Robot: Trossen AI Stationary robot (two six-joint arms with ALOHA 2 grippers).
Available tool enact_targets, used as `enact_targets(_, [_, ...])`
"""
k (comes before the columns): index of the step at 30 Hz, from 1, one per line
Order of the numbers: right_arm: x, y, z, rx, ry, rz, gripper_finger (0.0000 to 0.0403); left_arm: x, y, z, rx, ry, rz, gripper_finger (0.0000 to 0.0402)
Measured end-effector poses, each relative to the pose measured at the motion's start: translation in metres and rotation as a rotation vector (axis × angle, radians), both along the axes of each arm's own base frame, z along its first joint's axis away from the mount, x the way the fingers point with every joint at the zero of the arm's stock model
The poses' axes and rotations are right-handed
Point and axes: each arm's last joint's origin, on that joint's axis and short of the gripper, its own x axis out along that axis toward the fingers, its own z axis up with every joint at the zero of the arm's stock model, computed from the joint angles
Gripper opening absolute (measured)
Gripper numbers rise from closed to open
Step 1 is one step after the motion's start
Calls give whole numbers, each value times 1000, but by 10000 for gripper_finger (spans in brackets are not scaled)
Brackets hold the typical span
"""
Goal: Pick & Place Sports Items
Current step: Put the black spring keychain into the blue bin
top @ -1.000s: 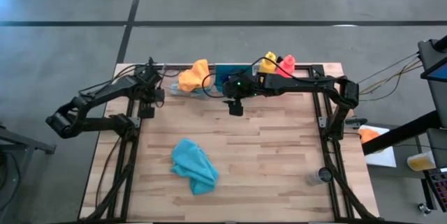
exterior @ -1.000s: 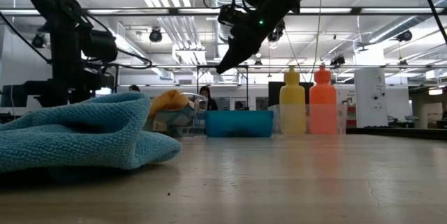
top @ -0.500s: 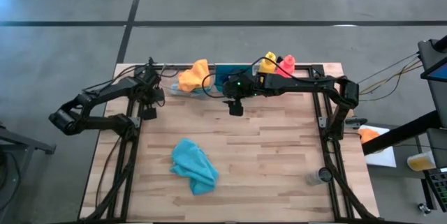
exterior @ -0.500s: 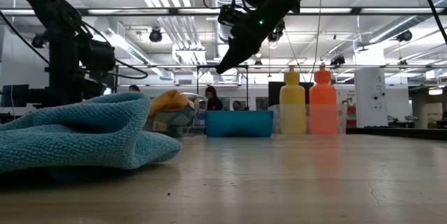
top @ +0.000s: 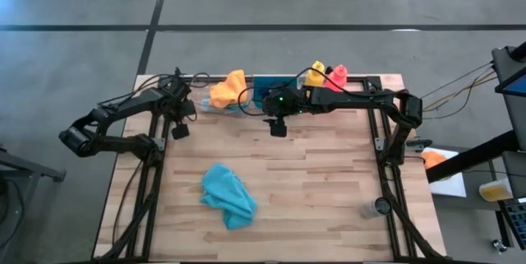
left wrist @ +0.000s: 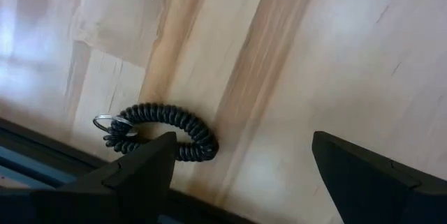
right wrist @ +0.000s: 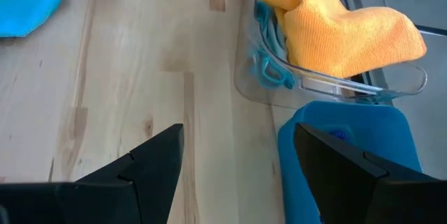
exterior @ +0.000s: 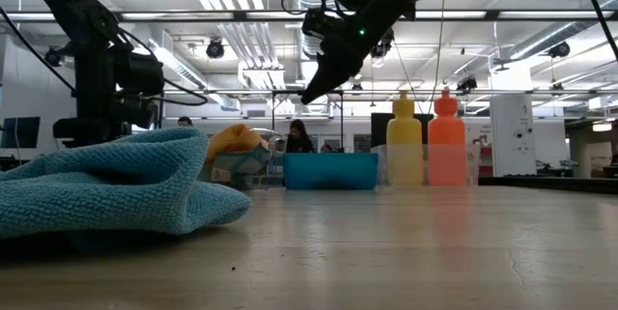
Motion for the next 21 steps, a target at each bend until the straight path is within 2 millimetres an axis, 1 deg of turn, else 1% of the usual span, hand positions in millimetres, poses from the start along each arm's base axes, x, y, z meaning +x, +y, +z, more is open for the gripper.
enact_targets(9, [0,0,-1,1,3,0,272,1,1,-1,11,-16,42,337])
enact_targets(14, [-1,0,-2,2,7,0,272,-1,-1,-4,-1,22,-23,337])
enact_targets(18, [-2,0,-3,6,22,0,272,-6,-6,-8,-11,102,-110,337])
enact_targets(21, [-2,0,-3,6,22,0,272,-6,-7,-11,-4,129,-141,337])
